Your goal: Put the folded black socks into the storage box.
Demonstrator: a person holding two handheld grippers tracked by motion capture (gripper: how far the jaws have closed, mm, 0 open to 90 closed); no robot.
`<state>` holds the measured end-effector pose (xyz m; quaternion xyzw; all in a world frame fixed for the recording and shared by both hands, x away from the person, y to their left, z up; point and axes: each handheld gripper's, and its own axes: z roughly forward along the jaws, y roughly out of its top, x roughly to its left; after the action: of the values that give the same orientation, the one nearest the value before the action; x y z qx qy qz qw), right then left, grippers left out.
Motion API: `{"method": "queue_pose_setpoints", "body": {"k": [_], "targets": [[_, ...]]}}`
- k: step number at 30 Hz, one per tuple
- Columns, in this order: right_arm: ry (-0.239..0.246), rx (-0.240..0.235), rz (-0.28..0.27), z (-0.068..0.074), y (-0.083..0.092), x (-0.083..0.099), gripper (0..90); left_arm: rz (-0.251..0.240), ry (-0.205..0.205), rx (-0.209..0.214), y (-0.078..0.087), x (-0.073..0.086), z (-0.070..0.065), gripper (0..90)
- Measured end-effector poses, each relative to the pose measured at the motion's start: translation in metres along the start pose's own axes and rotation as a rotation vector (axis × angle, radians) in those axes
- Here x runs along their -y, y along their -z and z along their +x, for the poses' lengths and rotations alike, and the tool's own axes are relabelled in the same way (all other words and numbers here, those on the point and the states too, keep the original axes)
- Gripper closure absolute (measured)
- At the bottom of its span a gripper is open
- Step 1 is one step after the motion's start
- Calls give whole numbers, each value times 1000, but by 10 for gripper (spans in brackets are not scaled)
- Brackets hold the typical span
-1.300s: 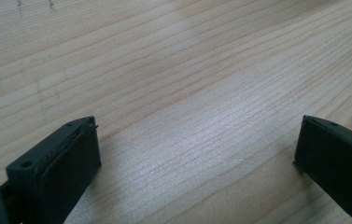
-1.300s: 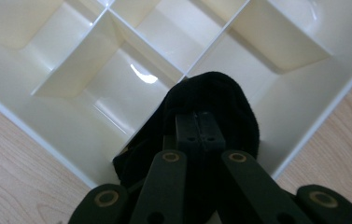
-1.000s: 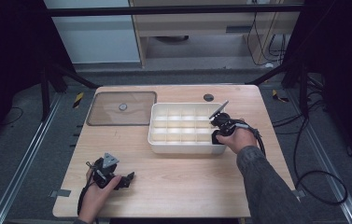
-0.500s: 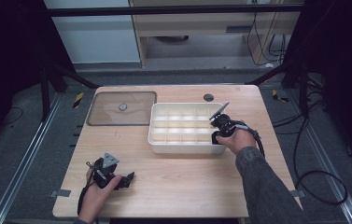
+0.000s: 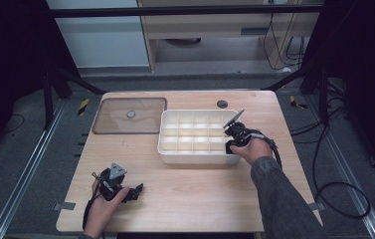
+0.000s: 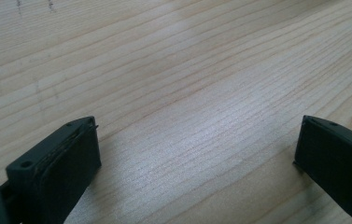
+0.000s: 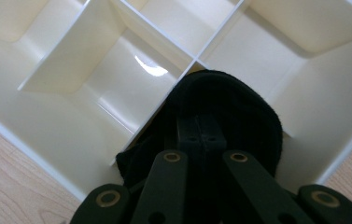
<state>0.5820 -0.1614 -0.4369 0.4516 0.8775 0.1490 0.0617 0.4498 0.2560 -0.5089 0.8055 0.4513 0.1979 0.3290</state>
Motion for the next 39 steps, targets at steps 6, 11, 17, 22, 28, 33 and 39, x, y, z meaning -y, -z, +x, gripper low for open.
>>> {"method": "queue_pose_setpoints", "body": {"k": [6, 11, 17, 22, 28, 33, 39], "targets": [[2, 2, -8, 0, -1, 1, 900, 2, -2, 1, 0, 0, 0, 0], [1, -4, -12, -1, -1, 1, 900, 1, -1, 1, 0, 0, 0, 0], [-15, -10, -22, -1, -2, 3, 900, 0, -1, 1, 0, 0, -1, 0], [-14, -11, -23, -2, -2, 3, 900, 0, -1, 1, 0, 0, -1, 0], [-13, -9, -26, -1, -2, 4, 900, -1, -2, 2, -1, 0, -1, 0], [2, 0, -40, 0, -1, 5, 900, -2, 0, 2, -1, 0, -1, 0], [-14, -1, -72, 0, 8, 6, 900, -3, 0, 3, -1, 0, -1, 0]]}}
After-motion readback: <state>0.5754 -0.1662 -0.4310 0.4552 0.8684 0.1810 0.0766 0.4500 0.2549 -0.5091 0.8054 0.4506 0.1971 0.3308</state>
